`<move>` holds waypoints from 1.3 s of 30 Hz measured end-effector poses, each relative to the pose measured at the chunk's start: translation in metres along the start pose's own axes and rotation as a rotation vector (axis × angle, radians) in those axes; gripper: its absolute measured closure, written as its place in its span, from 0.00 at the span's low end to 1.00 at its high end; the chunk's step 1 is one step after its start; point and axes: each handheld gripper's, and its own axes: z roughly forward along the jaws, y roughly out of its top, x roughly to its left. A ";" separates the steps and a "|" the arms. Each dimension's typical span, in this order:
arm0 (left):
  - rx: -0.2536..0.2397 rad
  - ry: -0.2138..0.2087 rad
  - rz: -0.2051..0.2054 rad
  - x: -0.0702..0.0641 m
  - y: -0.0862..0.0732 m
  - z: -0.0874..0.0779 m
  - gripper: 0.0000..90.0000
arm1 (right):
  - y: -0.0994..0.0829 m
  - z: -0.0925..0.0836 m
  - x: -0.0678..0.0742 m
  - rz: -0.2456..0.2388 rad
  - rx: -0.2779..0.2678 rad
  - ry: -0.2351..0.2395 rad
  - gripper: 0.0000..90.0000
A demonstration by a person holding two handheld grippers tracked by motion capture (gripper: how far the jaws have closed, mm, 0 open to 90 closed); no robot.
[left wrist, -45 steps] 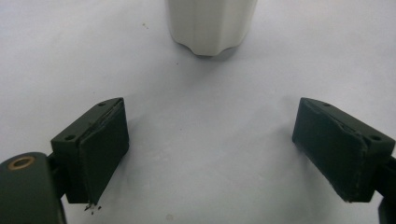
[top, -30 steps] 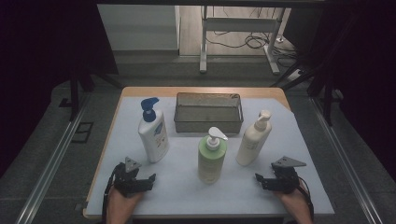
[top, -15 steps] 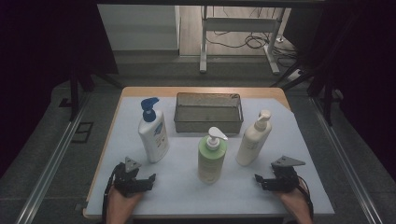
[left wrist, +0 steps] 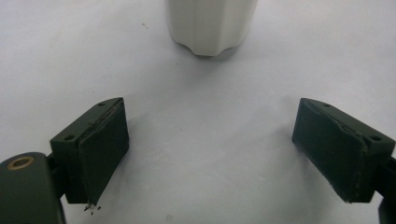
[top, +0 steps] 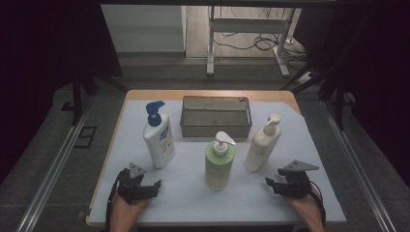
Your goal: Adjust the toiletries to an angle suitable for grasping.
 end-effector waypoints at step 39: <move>-0.001 0.000 0.000 0.000 0.000 0.000 0.12 | 0.060 0.021 0.062 -0.027 -0.089 0.074 1.00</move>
